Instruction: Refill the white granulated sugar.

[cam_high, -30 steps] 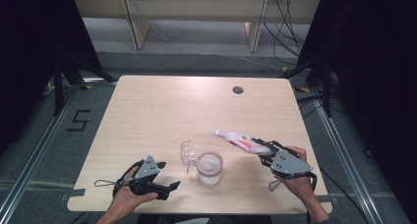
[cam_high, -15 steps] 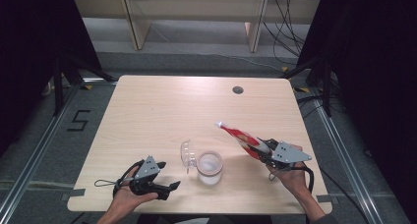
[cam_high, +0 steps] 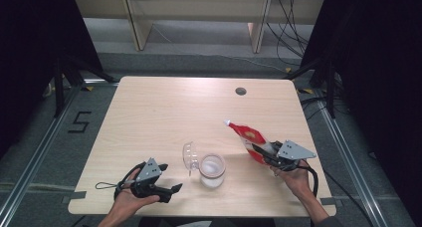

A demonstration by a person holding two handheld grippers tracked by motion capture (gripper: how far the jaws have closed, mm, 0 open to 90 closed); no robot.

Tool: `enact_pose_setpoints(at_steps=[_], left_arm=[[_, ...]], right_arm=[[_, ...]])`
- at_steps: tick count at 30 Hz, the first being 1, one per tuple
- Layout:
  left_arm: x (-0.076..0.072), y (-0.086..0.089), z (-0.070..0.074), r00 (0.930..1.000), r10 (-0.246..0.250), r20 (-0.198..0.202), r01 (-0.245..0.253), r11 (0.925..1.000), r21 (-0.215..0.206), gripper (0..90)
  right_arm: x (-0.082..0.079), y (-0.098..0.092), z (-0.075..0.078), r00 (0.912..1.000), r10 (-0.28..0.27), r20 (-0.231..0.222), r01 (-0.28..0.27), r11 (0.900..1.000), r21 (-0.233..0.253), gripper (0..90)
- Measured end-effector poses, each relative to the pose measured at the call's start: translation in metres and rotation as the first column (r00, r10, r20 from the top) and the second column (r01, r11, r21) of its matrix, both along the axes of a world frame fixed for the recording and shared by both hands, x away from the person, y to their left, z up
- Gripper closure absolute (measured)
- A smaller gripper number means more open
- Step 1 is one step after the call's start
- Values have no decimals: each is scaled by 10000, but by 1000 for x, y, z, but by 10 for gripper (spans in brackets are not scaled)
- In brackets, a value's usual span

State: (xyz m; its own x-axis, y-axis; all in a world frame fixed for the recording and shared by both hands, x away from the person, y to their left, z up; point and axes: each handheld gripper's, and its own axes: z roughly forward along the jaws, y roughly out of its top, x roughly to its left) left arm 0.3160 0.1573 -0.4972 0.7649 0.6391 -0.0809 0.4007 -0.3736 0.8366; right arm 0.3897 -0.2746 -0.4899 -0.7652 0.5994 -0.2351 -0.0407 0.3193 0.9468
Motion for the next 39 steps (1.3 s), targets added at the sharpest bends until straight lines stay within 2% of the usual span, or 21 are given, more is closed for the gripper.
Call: enact_pose_setpoints(at_steps=[3,6,7,8,9,10,13,14,15,20,22,23,25,29,30,31,32,35,36,38,39], left_arm=[[0,0,0,10000,20,-4,-20,10000,-17,155],[0,1,0,10000,38,5,-38,9999,168,155],[-1,-1,-1,10000,73,-45,-74,9999,-91,155],[-1,-1,-1,10000,81,-41,-81,9999,-85,155],[0,1,0,10000,62,9,-62,9999,161,155],[0,0,0,9999,105,-30,-105,9999,-8,155],[0,0,0,9999,102,13,-102,9999,56,155],[0,0,-1,9999,113,-7,-113,9999,6,155],[0,0,0,10000,71,22,-71,10000,28,155],[1,0,0,10000,64,26,-64,9999,108,155],[1,0,-1,10000,71,19,-71,9999,79,155],[1,0,-1,10000,74,13,-74,9999,106,155],[1,0,-1,10000,74,5,-74,9999,75,155],[1,0,-1,10000,78,12,-78,9999,87,155],[1,0,-1,10000,79,20,-79,9999,81,155],[1,0,-1,10000,82,-2,-82,10000,53,155],[0,-1,-1,10000,79,3,-79,10000,33,155],[1,0,0,10000,74,8,-74,9999,107,155],[1,0,-1,10000,75,11,-75,9999,77,155],[0,-1,-1,10000,75,-5,-75,10000,21,155],[0,-1,-1,10000,69,-4,-69,10000,29,155]], right_arm=[[-1,1,-1,9998,-130,-143,131,9999,56,749],[-1,1,-1,9994,-248,-259,251,9996,136,749],[-2,0,-1,9992,-225,-323,229,9997,124,749],[-2,0,-1,9990,-294,-322,298,9995,98,748],[-2,0,-1,9987,-332,-379,336,9994,108,747],[-3,0,-1,9982,-389,-451,397,9990,179,746],[-5,-2,-1,9972,-555,-492,566,9982,212,744],[-7,-1,-1,9948,-603,-815,625,9977,252,743],[-7,-2,-1,9970,-503,-585,512,9986,150,743],[-12,-6,0,9922,-701,-1028,727,9971,220,741],[-13,-7,-1,9918,-822,-978,864,9955,385,741],[-12,-9,0,9916,-751,-1054,787,9964,306,741],[-13,-11,-1,9891,-845,-1210,904,9949,449,741],[-14,-12,-2,9884,-1011,-1137,1074,9929,511,741],[-15,-13,-1,9866,-1023,-1273,1099,9925,544,741],[-15,-13,-3,9850,-780,-1542,893,9937,675,741],[-14,-15,-2,9873,-1008,-1227,1077,9929,509,741],[-16,-18,-2,9825,-1081,-1519,1192,9907,661,740],[-15,-19,-2,9859,-1064,-1295,1142,9919,549,740],[-17,-19,-3,9810,-1120,-1582,1216,9912,524,738],[-15,-20,-5,9846,-1216,-1257,1307,9892,670,735]])
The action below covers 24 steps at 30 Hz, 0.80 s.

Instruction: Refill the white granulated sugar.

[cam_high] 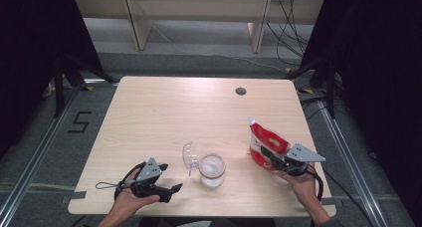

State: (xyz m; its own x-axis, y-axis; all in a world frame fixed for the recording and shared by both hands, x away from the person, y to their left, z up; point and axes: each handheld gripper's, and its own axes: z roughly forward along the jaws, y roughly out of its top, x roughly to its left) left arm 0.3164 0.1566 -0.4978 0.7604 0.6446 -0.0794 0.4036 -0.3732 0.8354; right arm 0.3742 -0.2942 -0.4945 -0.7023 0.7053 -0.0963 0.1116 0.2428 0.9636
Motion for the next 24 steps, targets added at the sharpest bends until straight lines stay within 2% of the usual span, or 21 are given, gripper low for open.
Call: enact_pose_setpoints(at_steps=[1,3,5,6,7,9,10,11,12,13,14,17,18,19,20,21,22,23,24], left_arm=[[0,0,0,10000,-6,29,6,10000,-49,155],[0,0,-1,10000,-11,43,11,10000,-63,155],[0,0,0,10000,-5,7,5,10000,-10,155],[0,0,0,10000,-2,2,2,10000,3,155],[0,0,0,10000,0,6,0,10000,-6,155],[0,0,0,10000,0,6,0,10000,0,155],[0,0,-1,10000,-6,39,6,10000,-69,155],[0,0,-1,10000,-5,37,5,10000,-66,155],[0,0,0,10000,-1,17,1,10000,-14,155],[0,0,0,10000,6,35,-6,10000,-68,155],[0,0,0,10000,0,18,0,10000,-11,155],[0,0,0,10000,34,8,-34,10000,-91,155],[0,0,-1,10000,3,44,-3,10000,-91,155],[0,0,-1,10000,-3,62,4,10000,-88,155],[0,0,-1,10000,-8,63,9,10000,-74,155],[0,0,0,10000,-17,12,17,9999,-137,155],[0,1,0,10000,-12,48,12,10000,71,155],[0,0,0,10000,-28,42,28,9998,-181,155],[-1,0,1,10000,6,63,-5,9999,-165,155]], right_arm=[[0,-3,0,9998,193,-113,-192,9998,60,735],[0,-3,0,9998,14,-193,-14,10000,-16,734],[-1,-2,0,9993,67,-370,-60,9998,170,727],[0,-1,-1,9999,-16,-106,18,9997,230,717],[-1,-2,0,9985,123,-524,-108,9995,287,709],[-2,-3,1,9981,-66,-620,84,9995,296,692],[-3,-2,1,9967,49,-814,-5,9985,545,679],[-1,-4,1,9990,-44,-449,55,9997,239,672],[-5,-1,1,9972,-177,-733,222,9979,602,667],[-7,-1,2,9950,-124,-990,172,9987,478,659],[-5,-3,3,9967,-136,-800,167,9991,389,647],[-9,-3,5,9944,-291,-1016,368,9965,749,604],[-8,-5,5,9968,-272,-747,315,9979,570,594],[-8,-6,5,9974,-46,-723,93,9978,659,584],[-13,-6,6,9934,-362,-1086,438,9967,683,565],[-13,-5,6,9955,-438,-838,504,9957,784,536],[-15,-5,8,9943,-418,-981,492,9961,736,513],[-16,-5,9,9947,-576,-856,632,9959,648,472],[-19,-5,10,9920,-774,-995,857,9930,815,442]])
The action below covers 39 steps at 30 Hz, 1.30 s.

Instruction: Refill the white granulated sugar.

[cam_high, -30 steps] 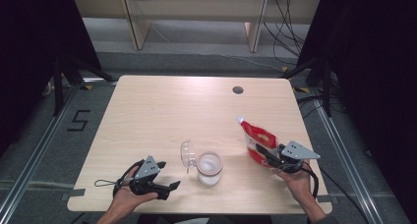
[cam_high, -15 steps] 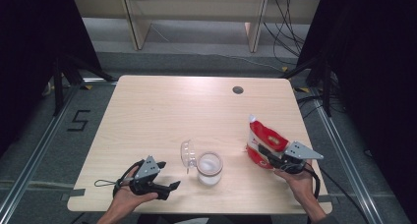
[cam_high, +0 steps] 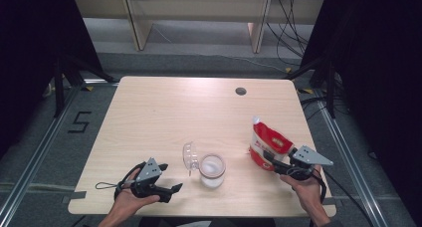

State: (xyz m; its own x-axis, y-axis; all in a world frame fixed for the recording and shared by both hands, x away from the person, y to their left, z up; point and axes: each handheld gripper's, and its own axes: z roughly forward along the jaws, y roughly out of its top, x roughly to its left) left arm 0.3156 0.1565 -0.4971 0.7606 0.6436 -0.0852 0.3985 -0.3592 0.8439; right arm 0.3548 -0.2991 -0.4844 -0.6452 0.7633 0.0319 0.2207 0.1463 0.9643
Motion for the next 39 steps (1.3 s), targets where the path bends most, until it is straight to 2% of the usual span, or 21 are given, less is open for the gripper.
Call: enact_pose_setpoints(at_steps=[2,4,8,9,12,14,15,17,19,23,24,26,27,28,29,30,31,35,36,37,39], left_arm=[[0,-1,0,10000,-6,-62,5,9999,-142,155],[0,-2,1,10000,-22,-96,21,9999,-146,155],[0,-2,2,9998,11,-174,-13,9999,-119,155],[1,-2,2,9999,38,-119,-39,9999,-111,155],[0,-3,4,9997,59,-226,-60,10000,-47,156],[-1,-3,5,9993,133,-352,-138,9998,-137,157],[-1,-4,5,9991,125,-409,-136,9996,-267,158],[0,-4,7,9991,107,-412,-116,9997,-230,158],[-1,-5,9,9988,185,-443,-195,9995,-229,158],[0,-8,11,9980,239,-587,-258,9992,-310,160],[-1,-9,12,9979,275,-589,-293,9991,-293,162],[0,-10,13,9980,232,-582,-250,9992,-304,163],[0,-11,14,9980,221,-589,-243,9990,-364,165],[0,-11,15,9977,253,-631,-276,9990,-361,165],[0,-11,17,9978,271,-603,-293,9990,-350,165],[1,-12,17,9981,262,-564,-286,9987,-426,165],[1,-12,18,9981,262,-557,-285,9988,-410,166],[3,-13,20,9980,232,-586,-253,9990,-363,167],[3,-13,21,9978,259,-607,-281,9990,-346,168],[2,-13,22,9976,340,-608,-354,9991,-234,169],[3,-14,23,9980,291,-558,-315,9985,-441,171]], right_arm=[[-5,0,1,9998,-181,-75,179,9995,-255,409],[-12,0,3,9981,-353,-501,340,9991,-270,379],[-19,2,4,9969,-634,-469,618,9974,-364,356],[-18,0,5,9979,-595,-268,584,9974,-412,356],[-24,-2,6,9942,-791,-726,777,9967,-215,349],[-27,-4,6,9956,-854,-389,842,9960,-306,343],[-31,-4,7,9930,-1029,-573,1013,9944,-304,343],[-34,-6,7,9948,-946,-366,927,9944,-501,327],[-40,-5,8,9911,-1185,-609,1174,9929,-213,317],[-45,-8,8,9934,-1083,-371,1051,9913,-787,304],[-47,-6,7,9916,-1132,-624,1101,9926,-519,304],[-49,-5,6,9914,-1134,-657,1089,9917,-689,301],[-52,-4,6,9887,-1191,-914,1144,9919,-559,298],[-51,-4,5,9904,-1139,-780,1098,9924,-557,298],[-52,-4,5,9910,-982,-914,931,9939,-589,298],[-55,-4,5,9870,-1158,-1112,1103,9924,-543,298],[-54,-4,3,9903,-1003,-966,950,9938,-579,298],[-55,-4,3,9895,-1027,-1014,958,9929,-703,291],[-58,-3,3,9849,-1164,-1286,1093,9921,-608,291],[-56,-4,3,9890,-1081,-1014,1003,9918,-788,288],[-57,-4,3,9889,-1024,-1078,938,9922,-819,285]])
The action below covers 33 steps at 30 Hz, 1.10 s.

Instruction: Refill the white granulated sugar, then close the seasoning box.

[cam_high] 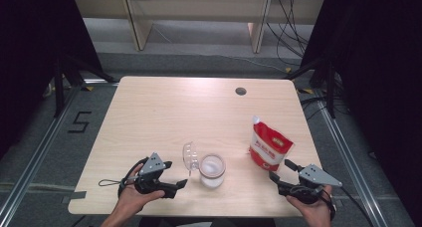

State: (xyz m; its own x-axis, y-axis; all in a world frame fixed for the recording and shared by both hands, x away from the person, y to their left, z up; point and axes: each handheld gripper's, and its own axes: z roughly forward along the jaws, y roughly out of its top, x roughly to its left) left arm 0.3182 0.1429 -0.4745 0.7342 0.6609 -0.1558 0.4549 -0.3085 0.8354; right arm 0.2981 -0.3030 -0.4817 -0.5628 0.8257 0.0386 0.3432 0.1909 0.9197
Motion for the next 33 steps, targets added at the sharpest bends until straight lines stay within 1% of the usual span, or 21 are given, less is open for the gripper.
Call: enact_pose_setpoints(at_steps=[3,4,6,7,9,11,12,14,19,20,21,22,23,25,26,27,28,29,31,32,33], left_arm=[[0,0,4,10000,77,28,-77,9999,-89,177],[0,0,4,9999,73,117,-72,10000,-57,178],[2,-1,5,9999,12,144,-11,9999,-112,187],[2,0,6,9999,-43,124,44,10000,-47,204],[3,-1,7,9999,15,123,-15,10000,-27,216],[4,-2,8,9999,-63,86,64,9999,-83,229],[4,-2,8,9999,-91,81,91,10000,-24,245],[4,-2,8,10000,-16,51,16,10000,58,251],[6,-3,10,9999,-116,103,116,9999,57,309],[6,-3,10,9998,-147,99,146,9999,83,318],[6,-3,11,9998,-162,92,161,9998,131,323],[6,-3,11,9998,-169,146,167,9998,141,344],[6,-3,10,9998,-129,169,128,9999,80,358],[6,-2,11,9997,-166,205,161,9996,214,377],[6,-1,11,9992,-267,300,258,9992,310,403],[5,-2,11,9991,-216,358,209,9996,190,422],[5,-1,11,9990,-259,368,251,9994,220,438],[5,-1,12,9988,-296,384,284,9992,294,463],[5,0,12,9986,-319,423,312,9994,168,513],[5,1,14,9984,-324,467,309,9990,328,536],[7,2,15,9971,-427,631,398,9981,474,567]], right_arm=[[1,1,0,10000,62,-5,-62,9999,-100,278],[-1,3,0,9999,-161,-27,161,9999,-43,272],[-1,3,0,9999,-109,-70,108,9999,-103,266],[1,3,0,10000,58,28,-58,9999,-151,267],[1,1,-1,10000,-29,92,32,9997,-228,271],[-1,3,0,9996,-151,-232,151,9999,-4,275],[1,1,-1,10000,-28,94,30,9997,-241,274],[-1,4,-1,9997,-151,-207,150,9999,-72,274],[3,-1,-2,9999,-99,-137,98,9999,-128,285],[0,0,-1,9989,-300,-359,301,9995,19,286],[0,-1,-1,9993,-254,-279,254,9997,25,286],[1,-2,-1,9998,-190,-32,190,9997,-119,286],[0,-2,0,9997,-234,-67,234,9997,-114,286],[-3,-1,1,9995,-255,-165,253,9997,-67,286],[-3,-1,1,9999,-128,47,129,9999,-115,286],[-8,0,2,9989,-400,-248,401,9992,33,286],[-8,-3,2,9997,-221,-117,220,9997,-131,286],[-12,-1,2,9984,-433,-361,439,9989,155,286],[-11,-5,1,9995,-313,-45,313,9995,-36,286],[-14,-4,1,9988,-445,-201,446,9990,37,286],[-13,-6,1,9995,-306,81,307,9995,-68,286]])
